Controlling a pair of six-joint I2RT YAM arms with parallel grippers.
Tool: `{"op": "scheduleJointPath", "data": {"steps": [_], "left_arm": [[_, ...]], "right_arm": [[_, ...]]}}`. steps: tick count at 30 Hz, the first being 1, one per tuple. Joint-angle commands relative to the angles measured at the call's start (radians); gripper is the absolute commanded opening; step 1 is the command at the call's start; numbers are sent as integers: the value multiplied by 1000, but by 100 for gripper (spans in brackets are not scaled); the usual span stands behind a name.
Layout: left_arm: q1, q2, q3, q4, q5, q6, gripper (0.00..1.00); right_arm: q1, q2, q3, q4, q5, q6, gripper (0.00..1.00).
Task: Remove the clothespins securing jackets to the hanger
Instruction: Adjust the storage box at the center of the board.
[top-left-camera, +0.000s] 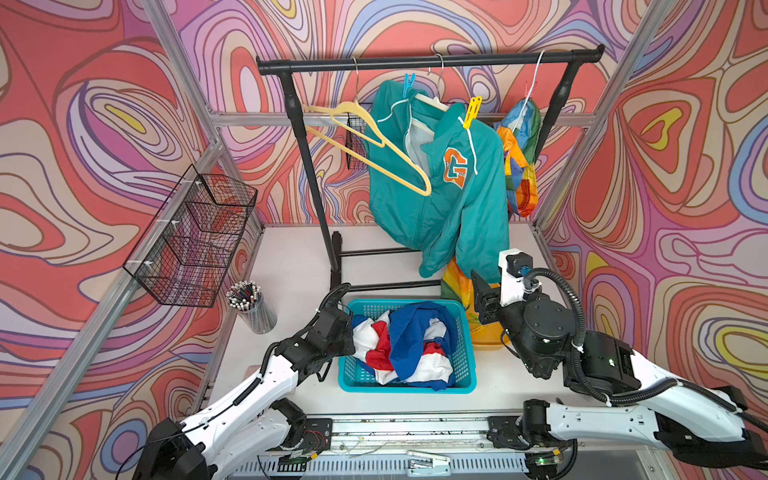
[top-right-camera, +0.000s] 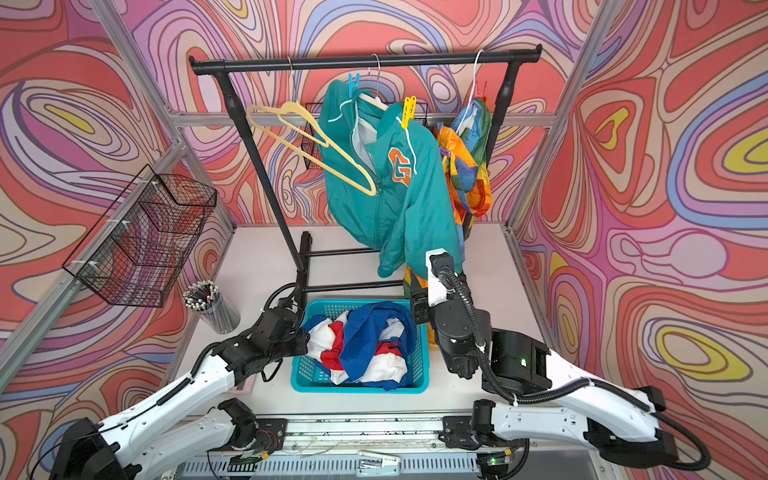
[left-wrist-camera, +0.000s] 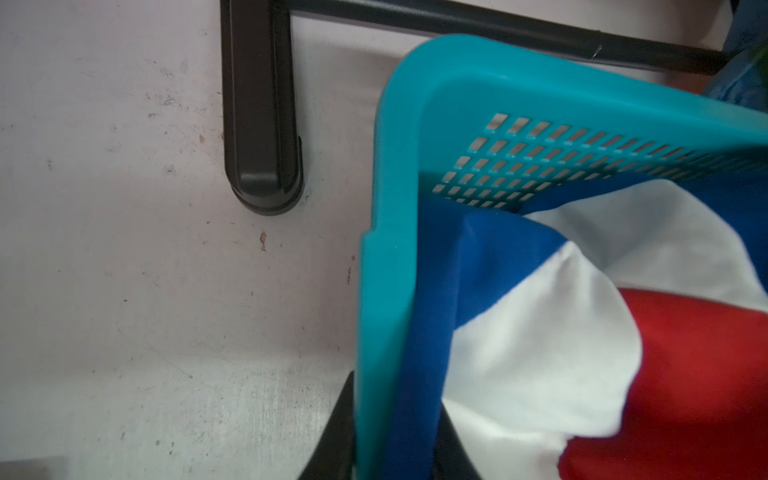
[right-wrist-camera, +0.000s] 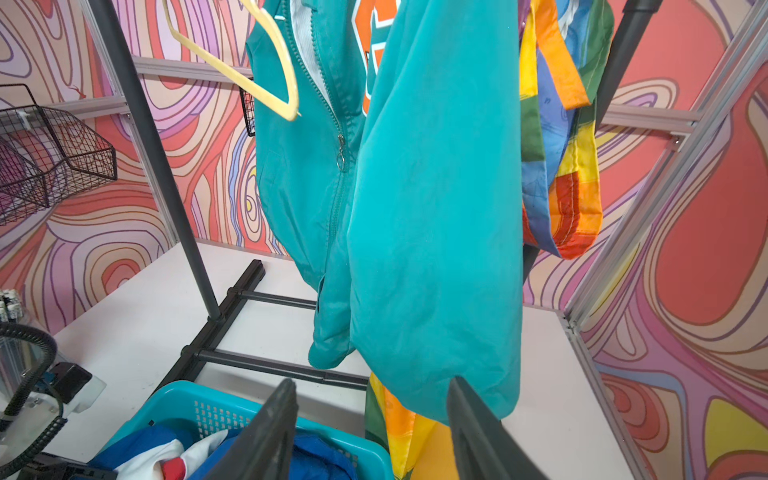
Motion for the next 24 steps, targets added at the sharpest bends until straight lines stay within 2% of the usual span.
{"op": "scheduleJointPath", "data": {"steps": [1, 6, 11, 17, 24], "left_arm": [[24, 39, 48, 1, -5, 41, 19], [42, 89, 82, 21, -13, 27, 19], [91, 139, 104, 42, -1, 26, 13], [174, 184, 129, 66, 33, 71, 10], [193, 252, 213, 65, 69, 141, 10]], "right_arm": [[5, -8, 44, 33, 38, -90, 60], [4, -2, 64, 39, 42, -107, 60], [4, -2, 54, 55, 44, -116, 61], [3, 21, 78, 133, 43, -208, 62], [-6, 49, 129, 252, 15, -332, 63]]}}
